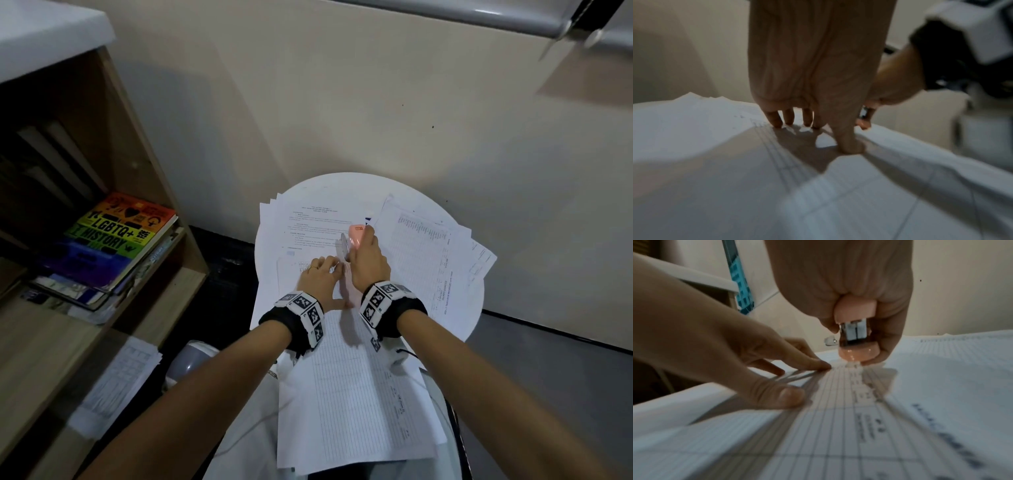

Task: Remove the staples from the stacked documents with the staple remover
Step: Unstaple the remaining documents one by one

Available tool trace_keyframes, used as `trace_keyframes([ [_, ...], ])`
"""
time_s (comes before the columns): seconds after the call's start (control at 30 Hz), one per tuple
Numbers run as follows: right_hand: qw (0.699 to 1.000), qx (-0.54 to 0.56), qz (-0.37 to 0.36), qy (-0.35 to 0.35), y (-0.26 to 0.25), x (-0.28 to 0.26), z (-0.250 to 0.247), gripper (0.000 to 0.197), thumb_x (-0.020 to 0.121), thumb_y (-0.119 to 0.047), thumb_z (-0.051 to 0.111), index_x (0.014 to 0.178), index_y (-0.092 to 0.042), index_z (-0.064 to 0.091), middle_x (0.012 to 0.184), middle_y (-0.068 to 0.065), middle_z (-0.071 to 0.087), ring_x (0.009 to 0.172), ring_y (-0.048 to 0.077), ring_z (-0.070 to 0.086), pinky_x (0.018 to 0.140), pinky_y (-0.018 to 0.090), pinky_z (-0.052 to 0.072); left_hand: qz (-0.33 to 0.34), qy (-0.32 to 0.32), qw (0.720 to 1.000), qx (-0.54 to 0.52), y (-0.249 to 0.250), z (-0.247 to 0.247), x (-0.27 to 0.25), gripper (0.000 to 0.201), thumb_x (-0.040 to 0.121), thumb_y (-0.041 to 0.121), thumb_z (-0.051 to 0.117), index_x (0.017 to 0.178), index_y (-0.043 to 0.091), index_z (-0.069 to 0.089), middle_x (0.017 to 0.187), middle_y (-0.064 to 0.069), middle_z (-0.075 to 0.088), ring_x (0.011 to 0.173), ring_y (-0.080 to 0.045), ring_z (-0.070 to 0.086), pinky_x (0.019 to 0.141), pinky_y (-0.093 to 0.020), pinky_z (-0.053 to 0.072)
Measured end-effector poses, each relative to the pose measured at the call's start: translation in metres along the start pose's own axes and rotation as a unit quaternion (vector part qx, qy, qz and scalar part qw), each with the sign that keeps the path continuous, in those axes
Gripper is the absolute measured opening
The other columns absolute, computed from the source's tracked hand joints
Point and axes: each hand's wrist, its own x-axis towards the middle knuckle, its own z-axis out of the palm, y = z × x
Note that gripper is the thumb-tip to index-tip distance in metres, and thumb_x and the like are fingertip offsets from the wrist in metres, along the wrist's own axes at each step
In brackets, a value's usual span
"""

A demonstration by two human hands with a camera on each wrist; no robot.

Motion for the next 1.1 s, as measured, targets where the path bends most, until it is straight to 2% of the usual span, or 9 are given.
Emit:
trace_keyframes([
  [0.07, 0.999, 0.026, -0.038, 0.019, 0.007, -0.011, -0.008, 0.048, 0.098, -0.018, 0.041, 0.143, -0.01, 0.024, 0.132, 0.013, 0.046, 0.103, 0.037, 0.056, 0.077, 0.041, 0.044, 0.005, -0.002, 0.998, -0.067, 0.0, -0.01, 0.001, 0.052, 0.091, 0.026, 0.059, 0.137, 0.008, 0.045, 0.142, -0.01, 0.038, 0.128, -0.03, 0.037, 0.104, -0.036, 0.037],
  [0.13, 0.996, 0.052, -0.061, 0.033, 0.011, -0.023, -0.018, 0.049, 0.098, -0.02, 0.041, 0.143, -0.011, 0.024, 0.131, 0.012, 0.046, 0.103, 0.035, 0.056, 0.08, 0.043, 0.047, -0.022, 0.059, 0.965, -0.255, 0.002, -0.019, 0.0, 0.029, 0.095, 0.004, 0.048, 0.121, 0.001, 0.061, 0.126, -0.017, 0.056, 0.115, -0.028, 0.054, 0.094, -0.028, 0.045],
  [0.23, 0.992, 0.084, -0.075, 0.051, 0.011, -0.041, -0.026, 0.049, 0.099, -0.022, 0.04, 0.143, -0.011, 0.023, 0.134, 0.011, 0.044, 0.104, 0.032, 0.056, 0.075, 0.034, 0.042, -0.076, 0.112, 0.802, -0.582, 0.019, -0.033, -0.011, 0.027, 0.1, 0.002, 0.036, 0.113, -0.003, 0.06, 0.101, -0.016, 0.066, 0.085, -0.019, 0.065, 0.076, -0.017, 0.052],
  [0.3, 0.991, 0.1, -0.075, 0.056, 0.008, -0.051, -0.03, 0.05, 0.099, -0.021, 0.04, 0.144, -0.012, 0.022, 0.136, 0.01, 0.042, 0.105, 0.031, 0.056, 0.074, 0.032, 0.039, -0.101, 0.116, 0.696, -0.702, 0.032, -0.037, -0.022, 0.025, 0.1, 0.004, 0.038, 0.112, -0.005, 0.058, 0.092, -0.011, 0.064, 0.08, -0.018, 0.064, 0.079, -0.022, 0.056],
  [0.37, 0.989, 0.111, -0.078, 0.058, 0.005, -0.061, -0.033, 0.049, 0.099, -0.021, 0.039, 0.144, -0.012, 0.023, 0.135, 0.01, 0.042, 0.105, 0.031, 0.056, 0.074, 0.032, 0.039, -0.103, 0.138, 0.65, -0.74, 0.042, -0.036, -0.033, 0.02, 0.095, 0.004, 0.049, 0.108, -0.006, 0.06, 0.084, -0.01, 0.063, 0.08, -0.019, 0.063, 0.086, -0.026, 0.057],
  [0.57, 0.99, 0.099, -0.084, 0.057, -0.008, -0.088, -0.038, 0.049, 0.1, -0.023, 0.038, 0.145, -0.016, 0.021, 0.135, 0.008, 0.041, 0.104, 0.031, 0.058, 0.076, 0.035, 0.043, -0.122, 0.246, 0.655, -0.704, 0.048, -0.034, -0.05, 0.017, 0.084, -0.003, 0.065, 0.099, -0.01, 0.064, 0.085, -0.019, 0.067, 0.075, -0.025, 0.067, 0.068, -0.025, 0.059],
  [0.77, 0.993, 0.022, -0.112, 0.042, -0.021, -0.101, -0.037, 0.051, 0.101, -0.027, 0.035, 0.147, -0.014, 0.018, 0.134, 0.01, 0.039, 0.097, 0.037, 0.058, 0.076, 0.041, 0.046, -0.147, 0.253, 0.644, -0.707, 0.038, -0.042, -0.057, 0.01, 0.088, 0.001, 0.062, 0.093, -0.006, 0.066, 0.084, -0.019, 0.066, 0.074, -0.025, 0.064, 0.06, -0.03, 0.06],
  [1.0, 0.982, -0.069, -0.177, -0.012, -0.024, -0.107, -0.02, 0.053, 0.1, -0.029, 0.037, 0.147, -0.015, 0.018, 0.132, 0.01, 0.04, 0.092, 0.037, 0.06, 0.073, 0.043, 0.051, -0.206, 0.286, 0.673, -0.651, -0.016, -0.044, -0.063, 0.018, 0.091, 0.005, 0.057, 0.077, 0.015, 0.062, 0.077, 0.0, 0.065, 0.071, -0.011, 0.056, 0.058, -0.022, 0.045],
  [1.1, 0.992, 0.043, -0.11, -0.036, -0.014, -0.094, -0.014, 0.046, 0.1, -0.025, 0.04, 0.142, -0.012, 0.025, 0.128, 0.011, 0.046, 0.095, 0.033, 0.058, 0.071, 0.035, 0.044, -0.2, 0.299, 0.724, -0.589, -0.058, -0.044, -0.084, 0.023, 0.093, 0.007, 0.053, 0.074, 0.021, 0.056, 0.076, 0.003, 0.061, 0.069, -0.008, 0.053, 0.056, -0.021, 0.043],
])
